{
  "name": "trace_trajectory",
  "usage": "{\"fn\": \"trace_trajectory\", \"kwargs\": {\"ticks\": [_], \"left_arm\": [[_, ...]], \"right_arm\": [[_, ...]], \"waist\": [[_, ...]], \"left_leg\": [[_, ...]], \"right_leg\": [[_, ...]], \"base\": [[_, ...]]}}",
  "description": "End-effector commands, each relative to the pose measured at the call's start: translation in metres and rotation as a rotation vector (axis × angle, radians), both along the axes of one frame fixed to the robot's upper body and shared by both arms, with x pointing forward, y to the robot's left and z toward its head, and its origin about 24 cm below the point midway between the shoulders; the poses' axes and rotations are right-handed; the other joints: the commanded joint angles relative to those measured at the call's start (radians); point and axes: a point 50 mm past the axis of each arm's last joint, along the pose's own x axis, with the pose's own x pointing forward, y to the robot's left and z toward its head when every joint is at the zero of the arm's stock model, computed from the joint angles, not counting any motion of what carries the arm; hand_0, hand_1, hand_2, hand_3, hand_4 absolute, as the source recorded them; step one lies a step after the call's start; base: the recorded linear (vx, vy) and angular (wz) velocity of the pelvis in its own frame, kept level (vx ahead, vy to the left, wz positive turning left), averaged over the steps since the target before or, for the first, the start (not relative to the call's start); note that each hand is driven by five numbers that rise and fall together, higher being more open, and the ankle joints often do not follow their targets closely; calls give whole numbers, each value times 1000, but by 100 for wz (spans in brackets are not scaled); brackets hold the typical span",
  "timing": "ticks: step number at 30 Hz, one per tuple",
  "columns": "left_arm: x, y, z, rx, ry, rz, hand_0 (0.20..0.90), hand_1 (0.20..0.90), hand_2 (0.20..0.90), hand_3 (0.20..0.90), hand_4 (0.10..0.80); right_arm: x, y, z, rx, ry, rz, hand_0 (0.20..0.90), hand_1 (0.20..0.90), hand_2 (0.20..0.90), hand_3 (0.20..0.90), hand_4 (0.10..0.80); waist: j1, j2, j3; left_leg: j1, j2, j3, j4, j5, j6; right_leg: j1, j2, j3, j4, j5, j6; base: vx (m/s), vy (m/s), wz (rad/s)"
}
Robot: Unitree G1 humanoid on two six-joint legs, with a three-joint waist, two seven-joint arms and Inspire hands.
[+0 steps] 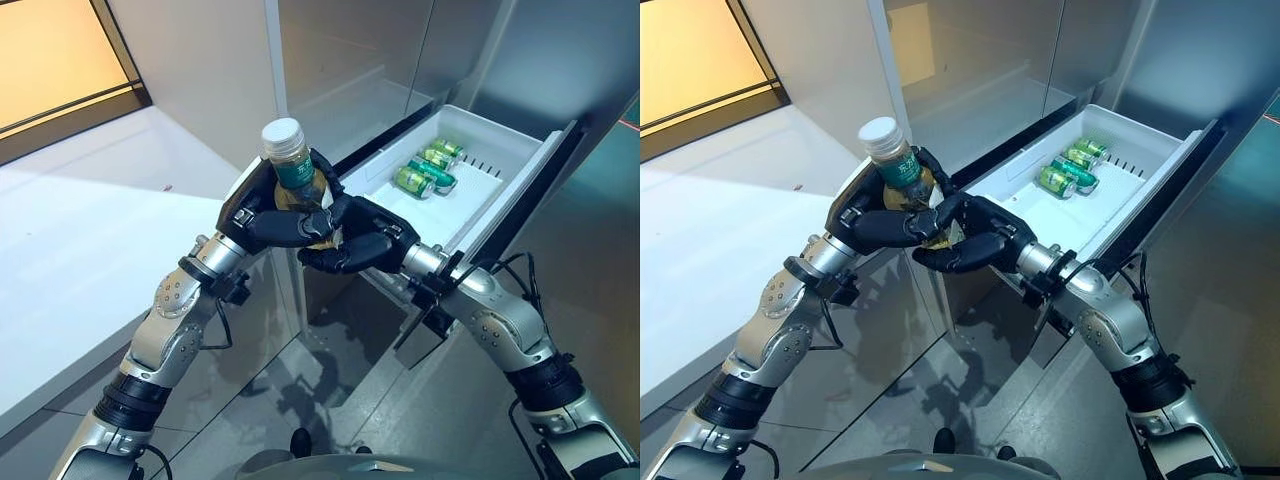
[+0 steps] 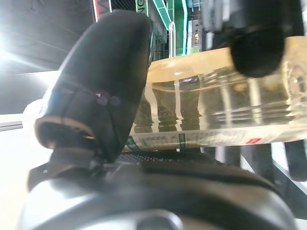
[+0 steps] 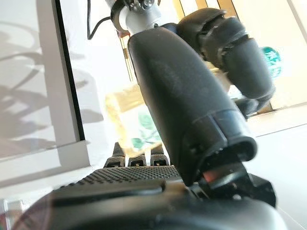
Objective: Put drinks into fridge and close the fridge
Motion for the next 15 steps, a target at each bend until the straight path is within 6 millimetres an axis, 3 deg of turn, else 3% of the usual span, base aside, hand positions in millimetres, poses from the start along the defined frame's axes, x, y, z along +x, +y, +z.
{"fn": "trace_trajectory", "kwargs": {"ticks": [1, 5, 6, 7, 8, 15], "left_arm": [[3, -19, 65, -70, -327, -70, 300, 300, 300, 200, 100], [4, -23, 66, -61, -319, -102, 300, 300, 300, 200, 100], [4, -24, 66, -70, -317, -117, 300, 300, 300, 200, 100], [3, -26, 67, -82, -313, -138, 300, 300, 300, 200, 100], [3, -27, 67, -93, -312, -152, 300, 300, 300, 200, 100], [-6, -42, 73, -231, -351, -234, 300, 300, 300, 200, 100]], "right_arm": [[-6, 13, 65, 122, -264, 86, 900, 900, 900, 900, 800], [-4, 15, 56, 54, -204, 117, 900, 900, 900, 900, 800], [-4, 16, 54, 37, -189, 127, 771, 771, 771, 749, 649], [-4, 17, 52, 26, -173, 140, 486, 486, 486, 417, 317], [-5, 17, 49, 15, -166, 146, 300, 300, 300, 200, 100], [-4, 28, 40, -24, -129, 172, 300, 300, 300, 200, 100]], "waist": [[3, -12, -135], [0, -15, -137], [-2, -16, -138], [-3, -17, -139], [-5, -17, -140], [-12, -20, -139]], "left_leg": [[27, 27, 38, 1, -103, -24], [27, 28, 38, 1, -102, -25], [26, 27, 38, 1, -102, -25], [25, 27, 37, 1, -102, -25], [25, 28, 37, 1, -102, -25], [26, 29, 39, 1, -102, -25]], "right_leg": [[-42, -7, 24, 16, 32, 40], [-43, -5, 29, 16, 33, 40], [-44, -5, 32, 15, 34, 40], [-45, -4, 34, 14, 34, 40], [-46, -3, 35, 14, 35, 40], [-46, -5, 44, 11, 40, 40]], "base": [[-9, -2, -6], [-6, -7, -4], [0, 0, 0], [0, 0, 0], [0, 0, 0], [-1, 1, -1]]}}
